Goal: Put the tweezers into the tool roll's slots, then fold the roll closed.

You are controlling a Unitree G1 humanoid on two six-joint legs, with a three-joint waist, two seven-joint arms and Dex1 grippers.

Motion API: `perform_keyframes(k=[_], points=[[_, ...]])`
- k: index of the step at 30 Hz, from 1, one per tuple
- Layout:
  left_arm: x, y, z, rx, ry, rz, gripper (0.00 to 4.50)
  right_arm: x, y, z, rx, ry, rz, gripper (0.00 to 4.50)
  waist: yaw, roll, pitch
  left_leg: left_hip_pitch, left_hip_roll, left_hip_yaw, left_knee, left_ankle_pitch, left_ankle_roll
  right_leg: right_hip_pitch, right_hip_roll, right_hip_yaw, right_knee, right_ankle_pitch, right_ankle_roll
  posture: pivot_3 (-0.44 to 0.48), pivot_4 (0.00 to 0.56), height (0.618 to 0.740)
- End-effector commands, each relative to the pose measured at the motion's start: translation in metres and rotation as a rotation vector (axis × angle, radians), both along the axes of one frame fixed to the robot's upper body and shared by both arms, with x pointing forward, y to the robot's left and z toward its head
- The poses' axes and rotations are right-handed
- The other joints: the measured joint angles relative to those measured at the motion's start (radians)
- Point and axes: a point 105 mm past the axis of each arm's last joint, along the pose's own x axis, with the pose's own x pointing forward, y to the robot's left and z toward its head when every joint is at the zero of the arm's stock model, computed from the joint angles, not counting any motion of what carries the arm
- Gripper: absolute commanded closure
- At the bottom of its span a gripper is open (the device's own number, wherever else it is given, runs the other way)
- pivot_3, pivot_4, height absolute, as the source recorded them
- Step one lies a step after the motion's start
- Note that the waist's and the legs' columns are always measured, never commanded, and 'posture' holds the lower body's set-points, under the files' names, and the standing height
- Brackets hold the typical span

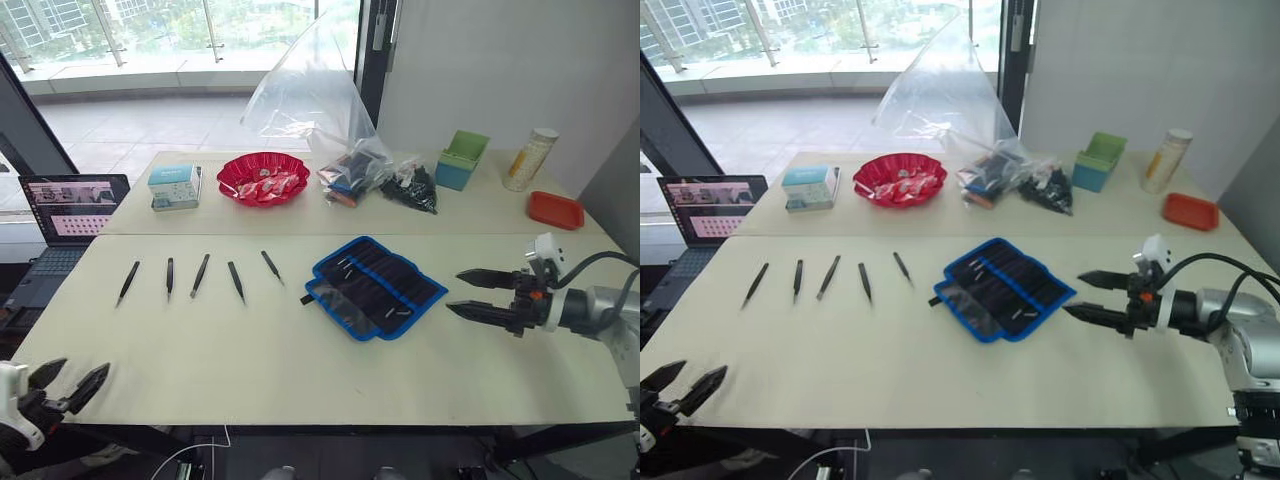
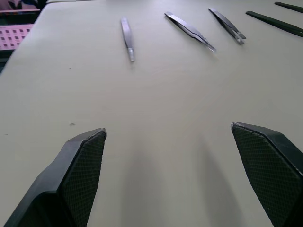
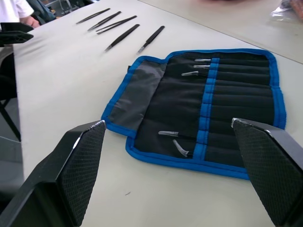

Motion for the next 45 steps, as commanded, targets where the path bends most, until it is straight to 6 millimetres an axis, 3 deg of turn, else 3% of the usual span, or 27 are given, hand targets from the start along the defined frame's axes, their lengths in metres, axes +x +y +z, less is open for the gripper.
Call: perform_keyframes(k=[1,7,12,15,18,22,26,30,36,42,43,45], points=[[0.002,0.004,0.015,0.03,-0.047,0.004,0.02,-0.006,-0.001,0.015,0.037,-0.028,0.014,0.0,0.001,0.001,0.0,0.001,0.0,0.0,0.0,0.0,0.0,0.0,0.0,0.0,0.0,0.0,0.0,0.0,0.15,0.74],[0.008,-0.003,0.012,0.022,-0.052,-0.008,0.02,-0.011,-0.001,0.022,0.084,-0.04,0.002,0.0,-0.001,0.001,0.0,0.001,0.001,0.001,-0.002,0.0,-0.001,0.0,0.0,0.0,0.001,0.001,-0.001,0.0,0.15,0.74],[0.019,0.002,0.017,-0.077,-0.103,0.056,0.02,-0.009,0.001,0.019,-0.039,-0.19,-0.048,0.0,0.0,0.001,0.0,0.001,0.001,0.001,-0.002,0.001,-0.001,0.0,0.001,0.0,0.001,0.001,-0.001,0.0,0.15,0.74],[0.03,0.01,0.021,-0.122,-0.119,0.09,0.02,-0.003,0.009,0.035,-0.003,-0.38,-0.103,0.0,-0.001,0.0,0.0,0.001,0.002,0.001,-0.002,0.003,-0.006,0.0,0.001,0.0,0.001,0.001,-0.001,0.0,0.15,0.74],[0.042,0.004,0.019,-0.105,-0.077,0.094,0.02,-0.023,0.028,0.041,0.056,-0.175,0.087,0.0,-0.004,0.002,0.001,0.0,0.001,0.002,-0.002,0.004,-0.006,0.0,0.001,0.001,0.002,0.001,-0.001,0.0,0.15,0.74],[0.059,0.002,0.013,-0.067,-0.022,0.112,0.02,-0.03,0.05,0.07,0.092,-0.226,0.163,0.0,-0.008,0.002,0.001,0.001,0.002,0.002,-0.002,0.004,-0.007,0.0,0.001,0.0,0.001,0.002,-0.001,0.0,0.15,0.74],[0.083,-0.007,0.012,-0.05,0.001,0.117,0.02,-0.036,0.065,0.073,0.068,-0.24,0.199,0.0,-0.005,-0.001,0.002,0.001,0.002,0.001,-0.003,0.004,-0.007,0.0,0.001,0.0,0.001,0.002,-0.001,0.0,0.15,0.74],[0.096,0.003,0.008,-0.05,0.028,0.209,0.02,-0.037,0.069,0.073,0.06,-0.246,0.19,0.0,-0.004,-0.001,0.002,0.0,0.001,0.001,-0.002,0.004,-0.007,-0.001,0.001,0.0,0.001,0.003,-0.001,0.0,0.15,0.74],[0.116,0.001,-0.005,-0.022,0.068,0.183,0.02,-0.027,0.065,0.067,0.012,-0.279,0.132,0.0,-0.007,-0.002,0.002,0.0,0.002,0.002,-0.002,0.004,-0.007,-0.001,0.001,0.0,0.002,0.003,-0.001,0.0,0.15,0.74],[0.137,0.004,-0.003,-0.02,0.064,0.192,0.02,-0.026,0.065,0.065,-0.011,-0.286,0.13,0.0,-0.001,-0.002,0.002,0.0,0.001,0.001,-0.001,0.005,-0.008,-0.001,0.001,-0.001,0.003,0.003,-0.001,0.0,0.15,0.74],[0.141,0.002,-0.004,-0.02,0.067,0.178,0.58,-0.025,0.063,0.065,-0.021,-0.284,0.124,0.0,-0.001,-0.002,0.002,0.0,0.001,0.001,-0.001,0.005,-0.008,-0.001,0.001,-0.001,0.003,0.003,0.0,0.0,0.15,0.74],[0.147,-0.002,-0.006,-0.019,0.072,0.161,1.16,-0.023,0.061,0.065,-0.032,-0.289,0.111,0.0,-0.001,-0.002,0.002,0.0,0.001,0.001,-0.001,0.005,-0.008,-0.001,0.001,-0.001,0.003,0.003,0.0,0.0,0.15,0.74]])
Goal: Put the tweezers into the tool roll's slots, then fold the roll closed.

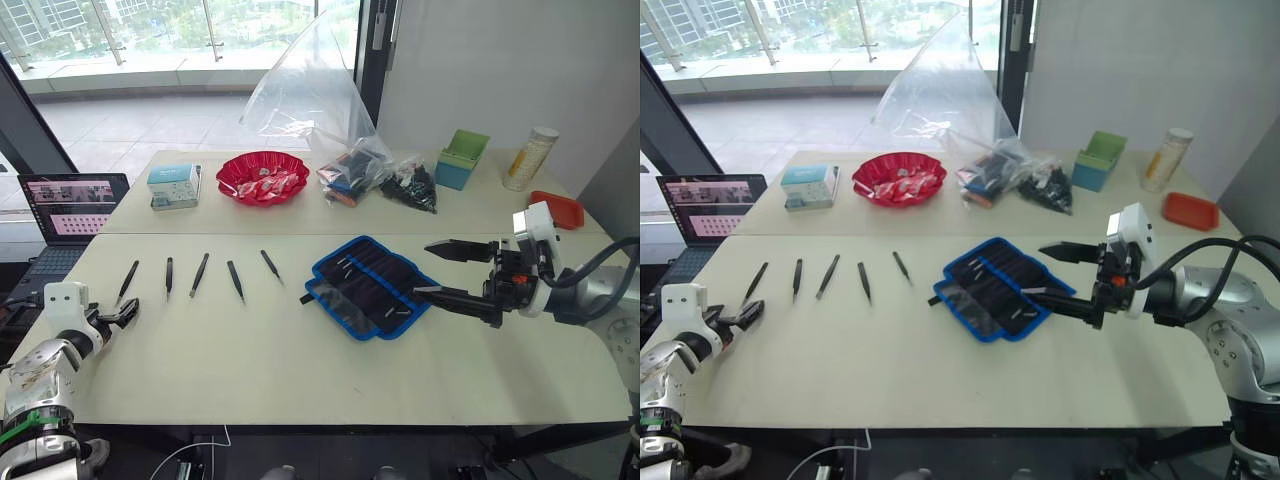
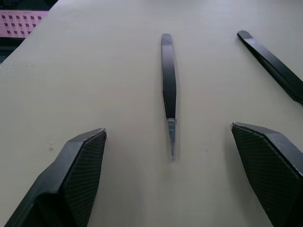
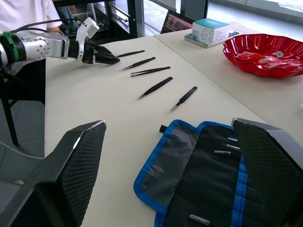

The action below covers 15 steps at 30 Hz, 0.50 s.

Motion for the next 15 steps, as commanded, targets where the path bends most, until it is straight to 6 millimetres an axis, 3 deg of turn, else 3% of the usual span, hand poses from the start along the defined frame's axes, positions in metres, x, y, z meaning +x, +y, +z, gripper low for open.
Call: perform_keyframes(k=[1,6,10,13,15], points=[[0.007,-0.003,-0.001,0.026,0.009,-0.023,1.5,0.001,-0.004,0.008,-0.023,-0.053,-0.018,0.0,0.001,0.0,0.0,0.0,0.0,0.0,0.0,0.0,0.0,0.0,0.0,0.0,0.0,0.0,0.0,0.0,0.15,0.74],[0.022,-0.013,-0.004,0.052,0.024,-0.045,3.16,0.003,-0.006,0.008,-0.041,-0.069,-0.023,0.0,0.007,0.0,0.0,0.0,0.0,0.0,0.001,0.0,0.0,0.0,0.0,0.0,0.001,0.0,0.0,0.0,0.15,0.74],[0.023,-0.011,-0.003,0.061,0.02,-0.023,4.46,0.001,-0.006,0.007,-0.044,-0.068,-0.02,0.0,0.008,0.0,0.0,0.0,-0.001,0.0,0.001,0.0,0.0,0.0,0.0,0.0,0.002,0.0,0.001,0.0,0.15,0.74],[0.021,-0.002,0.005,0.071,-0.013,0.01,4.49,0.0,-0.007,0.006,-0.04,-0.062,-0.025,0.0,0.007,0.0,0.0,0.0,0.0,0.0,0.001,0.0,0.0,-0.001,0.0,0.0,0.004,0.0,0.001,0.0,0.15,0.74],[0.021,0.004,0.022,0.088,-0.075,0.022,4.49,0.0,-0.009,0.002,-0.043,-0.054,-0.036,0.0,0.006,0.0,0.0,0.0,0.0,0.0,0.001,0.0,0.0,-0.001,0.0,0.0,0.004,0.0,0.001,0.0,0.15,0.74]])
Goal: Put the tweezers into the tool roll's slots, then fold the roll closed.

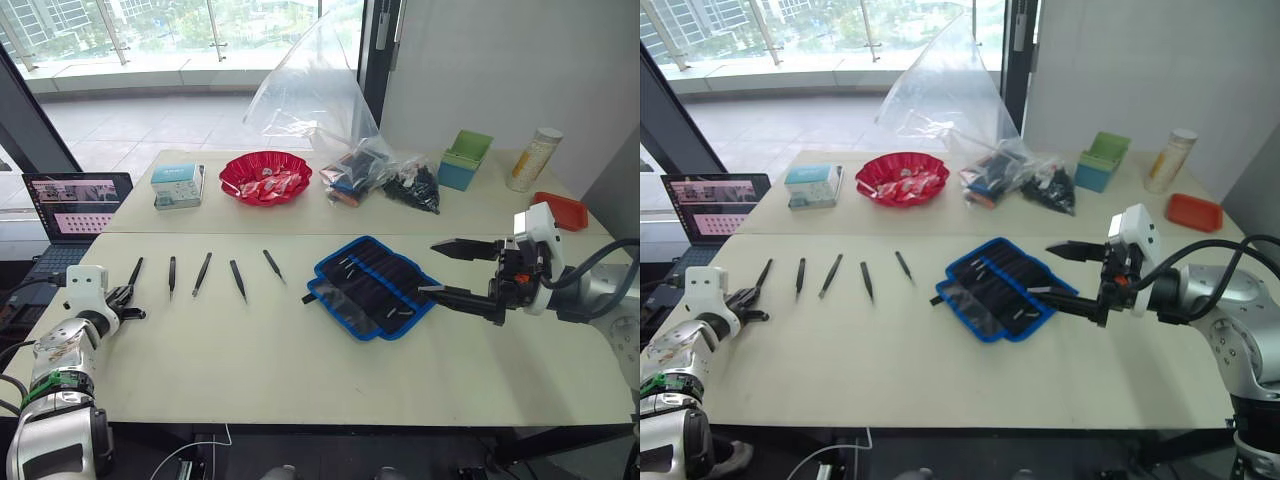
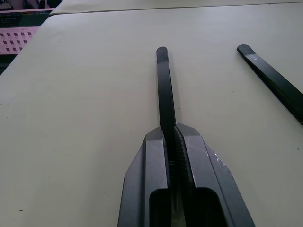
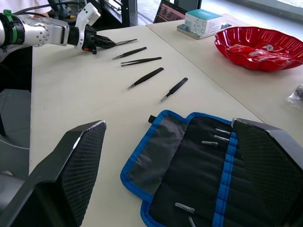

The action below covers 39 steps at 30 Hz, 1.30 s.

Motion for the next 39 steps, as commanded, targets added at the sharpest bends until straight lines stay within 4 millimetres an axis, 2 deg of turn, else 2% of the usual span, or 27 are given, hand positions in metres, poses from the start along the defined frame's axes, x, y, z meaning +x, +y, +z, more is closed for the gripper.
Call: perform_keyframes(k=[1,4,6,10,14,18,21,25,29,32,39], points=[[-0.002,0.012,0.027,0.027,-0.096,0.019,4.49,-0.004,-0.003,0.004,-0.011,-0.045,-0.006,0.0,-0.002,-0.001,0.0,0.0,0.0,0.0,0.0,0.0,0.0,0.0,0.0,0.0,0.0,0.0,0.0,0.0,0.15,0.74],[0.004,0.001,0.048,0.05,-0.164,-0.064,4.49,-0.003,-0.005,0.001,-0.015,-0.042,-0.021,0.0,-0.007,-0.005,0.003,-0.001,0.0,0.0,0.001,0.0,0.0,-0.001,0.0,0.0,0.001,0.0,0.0,0.0,0.15,0.74],[0.01,-0.02,0.064,0.107,-0.19,-0.195,4.49,-0.002,-0.008,-0.003,-0.033,-0.041,-0.034,0.0,-0.009,-0.006,0.003,-0.002,0.0,0.0,0.001,0.0,-0.001,-0.002,0.0,0.0,0.001,0.0,0.0,0.0,0.15,0.74],[0.012,-0.069,0.086,0.211,-0.184,-0.46,4.49,0.0,-0.01,-0.011,-0.048,-0.043,-0.056,0.0,-0.013,-0.007,0.003,-0.002,0.0,0.0,0.001,0.0,-0.001,-0.001,0.0,0.0,0.001,0.0,0.0,0.0,0.15,0.74],[0.005,-0.139,0.113,0.191,-0.199,-0.795,4.49,0.007,-0.011,-0.022,-0.074,-0.046,-0.09,0.0,-0.019,-0.007,0.003,-0.002,0.0,-0.001,0.002,0.0,0.0,-0.001,0.0,0.0,0.001,0.0,0.0,0.0,0.15,0.74],[-0.002,-0.187,0.126,0.179,-0.156,-0.989,4.49,0.021,-0.012,-0.028,-0.044,-0.074,-0.174,0.0,-0.023,-0.007,0.003,-0.002,0.001,0.0,0.002,0.0,-0.001,-0.001,0.001,0.0,0.001,0.0,0.0,0.0,0.15,0.74],[-0.003,-0.211,0.126,0.182,-0.096,-1.055,4.5,0.035,-0.017,-0.032,0.014,-0.087,-0.262,0.8,-0.028,-0.007,0.003,-0.002,0.001,0.0,0.002,0.001,-0.001,-0.001,0.001,0.0,0.001,0.0,0.0,0.0,0.15,0.74],[-0.004,-0.234,0.124,0.187,-0.051,-1.091,4.5,0.049,-0.016,-0.043,0.058,-0.086,-0.309,2.14,-0.029,-0.007,0.003,-0.002,0.001,0.0,0.002,0.001,-0.001,-0.001,0.001,0.0,0.002,0.0,0.0,0.0,0.15,0.74],[-0.007,-0.262,0.128,0.171,-0.062,-1.148,4.5,0.07,-0.009,-0.065,0.037,-0.081,-0.331,3.5,-0.029,-0.007,0.003,-0.002,0.0,0.0,0.003,0.001,-0.001,-0.001,0.002,0.0,0.002,0.0,0.0,0.0,0.15,0.74],[-0.012,-0.286,0.117,0.16,-0.007,-1.194,4.5,0.091,0.001,-0.08,0.064,-0.047,-0.337,4.49,-0.031,-0.007,0.003,-0.002,0.0,0.0,0.004,0.001,-0.001,-0.001,0.002,0.0,0.001,0.0,0.0,0.0,0.15,0.74],[-0.014,-0.299,0.098,0.191,0.108,-1.17,4.5,0.111,0.015,-0.104,0.073,0.006,-0.348,4.49,-0.043,-0.007,0.003,-0.002,0.0,0.0,0.005,0.001,-0.001,0.0,0.001,0.0,0.007,0.0,0.0,0.0,0.15,0.74]])
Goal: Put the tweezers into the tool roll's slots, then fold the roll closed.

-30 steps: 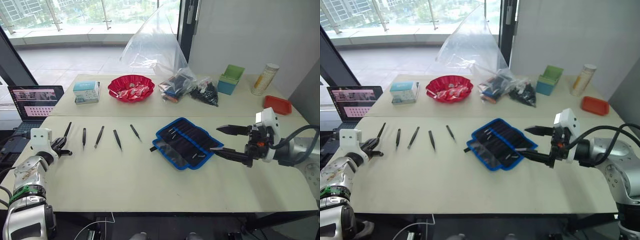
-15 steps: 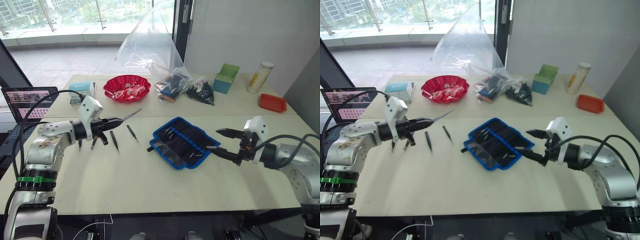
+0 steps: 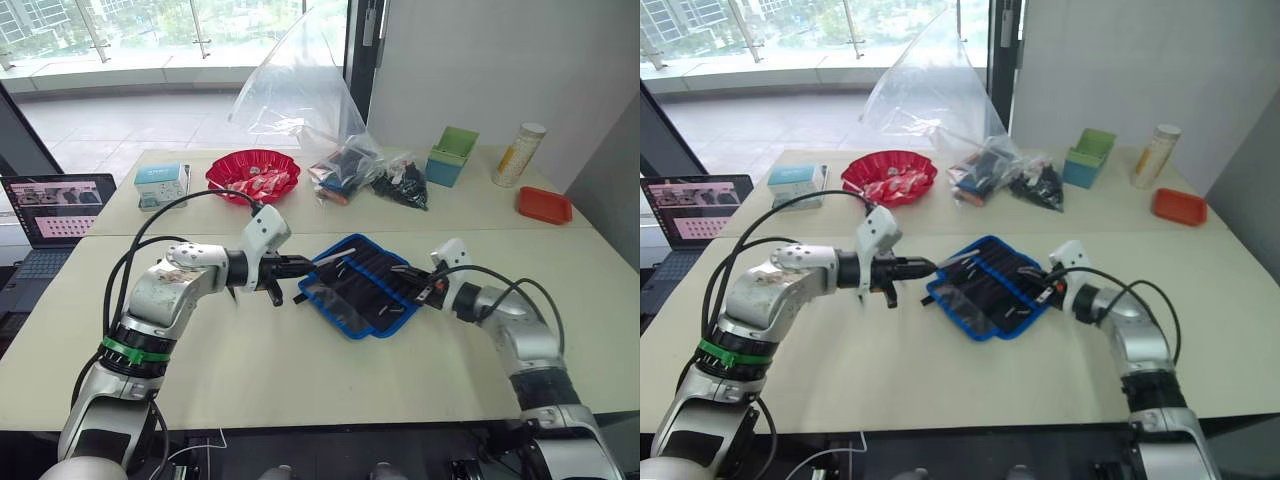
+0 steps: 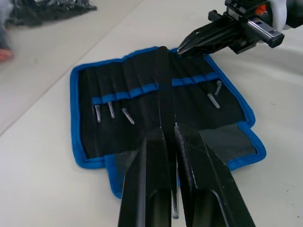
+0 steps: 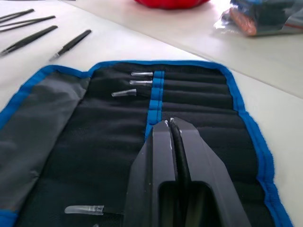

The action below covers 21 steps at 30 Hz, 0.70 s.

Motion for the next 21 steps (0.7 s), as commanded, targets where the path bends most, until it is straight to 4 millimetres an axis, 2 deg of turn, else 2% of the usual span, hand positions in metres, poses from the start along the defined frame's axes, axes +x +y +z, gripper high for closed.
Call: perform_keyframes(k=[1,3,9,13,15,18,21], points=[[-0.001,-0.008,0.006,0.031,-0.019,0.007,4.5,0.007,0.001,-0.001,-0.014,-0.022,-0.015,4.49,-0.003,0.0,0.0,0.0,0.0,0.0,0.0,0.0,0.0,0.0,0.0,0.0,0.0,0.0,0.0,0.0,0.15,0.74],[0.001,-0.013,0.005,0.032,-0.016,0.025,4.5,0.007,0.001,-0.015,-0.043,0.018,-0.024,4.49,-0.003,0.0,0.0,0.0,0.0,0.0,0.001,0.0,0.0,0.0,0.0,0.0,0.0,0.0,0.0,0.0,0.15,0.74],[0.007,-0.027,0.002,0.007,0.012,0.071,4.5,-0.005,-0.006,-0.041,-0.056,0.083,-0.014,4.49,-0.005,0.0,0.0,0.0,0.0,-0.001,0.002,0.0,0.0,0.001,0.0,-0.001,0.0,0.0,0.0,0.0,0.15,0.74],[0.007,-0.029,-0.009,0.036,0.056,0.077,4.5,-0.01,-0.004,-0.047,-0.07,0.096,-0.005,4.49,-0.007,0.0,0.0,0.0,0.0,-0.001,0.002,0.0,0.0,0.002,0.0,-0.001,0.001,0.0,0.0,0.0,0.15,0.74],[0.012,-0.034,-0.023,0.076,0.094,0.101,4.5,-0.013,-0.002,-0.05,-0.061,0.104,0.002,4.49,-0.002,0.0,0.0,0.001,0.0,-0.001,0.002,0.0,0.0,0.003,0.0,-0.001,0.001,0.0,0.0,0.0,0.15,0.74],[0.027,-0.039,-0.025,0.063,0.083,0.188,4.5,-0.015,0.003,-0.052,-0.049,0.11,0.011,4.49,0.001,0.0,0.0,0.001,-0.001,-0.001,0.005,0.0,0.0,0.004,0.0,-0.001,0.0,0.0,0.0,0.0,0.15,0.74],[0.018,-0.046,-0.034,0.088,0.112,0.133,4.5,-0.014,0.002,-0.05,-0.048,0.1,-0.006,4.49,-0.006,0.0,0.0,0.001,0.0,-0.001,0.008,-0.001,0.001,0.003,0.001,-0.001,0.0,0.0,0.0,0.0,0.15,0.74]])
